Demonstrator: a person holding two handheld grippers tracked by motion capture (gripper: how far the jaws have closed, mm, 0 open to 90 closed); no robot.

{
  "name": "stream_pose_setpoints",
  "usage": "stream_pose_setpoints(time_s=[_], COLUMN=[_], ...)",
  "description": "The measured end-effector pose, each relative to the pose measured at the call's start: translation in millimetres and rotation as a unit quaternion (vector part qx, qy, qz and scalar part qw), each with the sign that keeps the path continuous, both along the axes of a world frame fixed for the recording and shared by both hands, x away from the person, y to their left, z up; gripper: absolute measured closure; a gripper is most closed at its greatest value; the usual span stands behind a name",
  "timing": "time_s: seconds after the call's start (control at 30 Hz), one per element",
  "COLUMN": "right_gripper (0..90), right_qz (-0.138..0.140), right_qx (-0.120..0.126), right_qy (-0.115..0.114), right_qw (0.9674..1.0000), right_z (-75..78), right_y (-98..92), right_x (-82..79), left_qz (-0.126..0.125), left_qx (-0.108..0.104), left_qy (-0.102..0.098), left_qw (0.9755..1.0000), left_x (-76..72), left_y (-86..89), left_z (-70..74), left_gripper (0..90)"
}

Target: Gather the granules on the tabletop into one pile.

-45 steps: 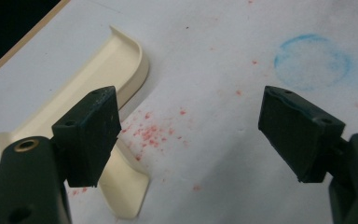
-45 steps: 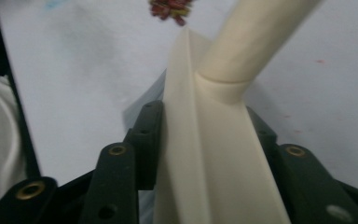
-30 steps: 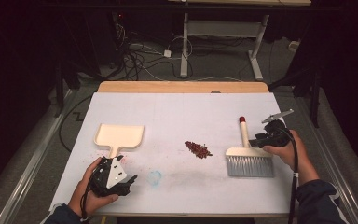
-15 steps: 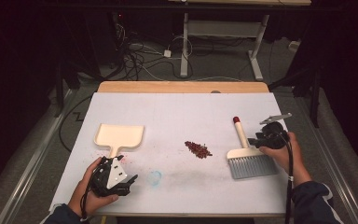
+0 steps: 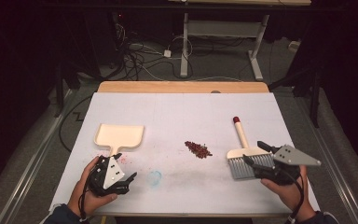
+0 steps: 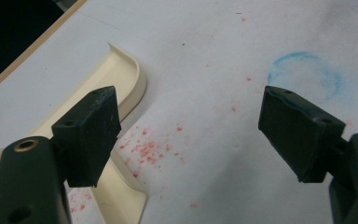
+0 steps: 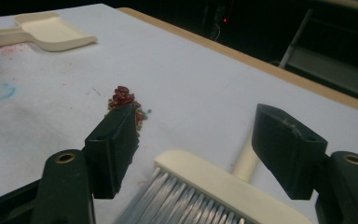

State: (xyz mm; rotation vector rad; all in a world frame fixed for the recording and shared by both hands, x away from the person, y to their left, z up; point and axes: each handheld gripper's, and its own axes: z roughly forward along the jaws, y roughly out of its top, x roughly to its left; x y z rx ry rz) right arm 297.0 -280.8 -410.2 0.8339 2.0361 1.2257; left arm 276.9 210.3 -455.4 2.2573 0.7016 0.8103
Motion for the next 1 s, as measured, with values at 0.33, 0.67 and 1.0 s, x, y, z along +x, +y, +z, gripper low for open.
stream_pose_setpoints(time_s=[0.33,0.67,1.0], right_gripper=[19.8,19.6,19.6], right_qz=[-0.016,-0.016,-0.018], right_qx=[-0.030,-0.036,-0.036], right_qy=[-0.017,-0.029,-0.023], right_qw=[0.9993,0.9988,0.9989], right_z=[-17.6,-16.8,-19.2], right_y=[12.2,14.5,12.2], right_x=[-13.3,-15.7,-12.6], left_qz=[0.001,0.000,0.003], left_qx=[-0.004,-0.002,-0.003], left_qy=[-0.005,-0.005,-0.002], left_qw=[1.0000,1.0000,1.0000], left_x=[-2.2,-1.9,3.5], left_y=[0.2,-0.4,-2.2], left_z=[0.1,0.0,-0.2], left_gripper=[18.5,18.2,18.3])
